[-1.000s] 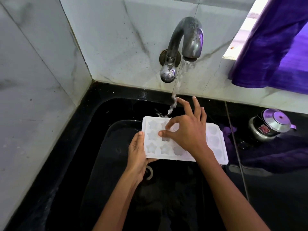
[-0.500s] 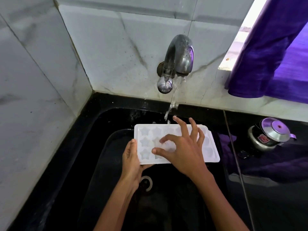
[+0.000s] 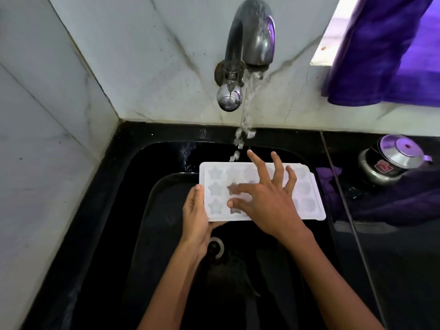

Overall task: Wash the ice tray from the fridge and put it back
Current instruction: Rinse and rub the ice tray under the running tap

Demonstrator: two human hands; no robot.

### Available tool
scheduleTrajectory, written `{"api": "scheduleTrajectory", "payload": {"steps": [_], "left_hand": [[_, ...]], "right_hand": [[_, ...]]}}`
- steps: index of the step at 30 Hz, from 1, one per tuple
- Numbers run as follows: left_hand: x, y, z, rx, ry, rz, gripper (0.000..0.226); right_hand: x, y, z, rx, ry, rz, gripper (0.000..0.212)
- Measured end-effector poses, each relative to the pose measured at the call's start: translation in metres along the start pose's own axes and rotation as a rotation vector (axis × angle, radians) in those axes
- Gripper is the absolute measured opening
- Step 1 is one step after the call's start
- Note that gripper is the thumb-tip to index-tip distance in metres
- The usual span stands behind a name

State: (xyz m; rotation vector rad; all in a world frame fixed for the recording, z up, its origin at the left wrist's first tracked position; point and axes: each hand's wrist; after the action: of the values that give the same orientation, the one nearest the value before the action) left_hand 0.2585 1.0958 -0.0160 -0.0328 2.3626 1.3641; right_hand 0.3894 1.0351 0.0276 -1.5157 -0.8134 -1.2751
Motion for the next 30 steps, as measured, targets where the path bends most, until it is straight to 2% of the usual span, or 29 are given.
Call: {"api": "scheduleTrajectory", "payload": {"steps": [7, 13, 18, 22, 23, 28, 30], "left_hand": [[0.002, 0.0, -0.006, -0.001, -0.009, 0.0, 0.033], [0.003, 0.002, -0.013, 0.048, -0.013, -0.015, 0.035], [-0.001, 0.002, -0.016, 0.071, 0.002, -0.035, 0.032], [-0.004, 0.004, -0.018, 0.085, 0.011, -0.028, 0.032], [-0.004, 0.005, -0.018, 0.084, 0.013, -0.026, 0.033], [-0.007, 0.012, -0.013, 0.044, 0.03, -0.029, 0.033], [-0.008, 0.015, -0.009, 0.036, 0.039, -0.04, 0.032]], "right_hand": [[0.008, -0.01, -0.006, -0.015, 0.139, 0.009, 0.028], [0.005, -0.015, -0.005, 0.002, -0.045, -0.093, 0.029], [0.013, -0.02, -0.005, -0.045, 0.072, -0.052, 0.024], [0.011, -0.017, -0.003, -0.053, -0.116, -0.046, 0.028], [0.011, -0.017, -0.004, -0.058, -0.109, -0.04, 0.028], [0.01, -0.019, -0.015, -0.132, 0.292, 0.056, 0.021], [0.005, -0.018, -0.018, -0.096, 0.297, 0.073, 0.022]]}}
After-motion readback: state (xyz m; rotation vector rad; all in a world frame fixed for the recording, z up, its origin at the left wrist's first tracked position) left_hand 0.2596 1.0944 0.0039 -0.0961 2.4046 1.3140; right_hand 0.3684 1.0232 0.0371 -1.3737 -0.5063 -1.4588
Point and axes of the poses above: each hand's wrist, its own z-axis towards the middle knuckle, its own x-axis out of the back of the hand, y = z × x, and after that the axes turned 1 degree about z, right-handed
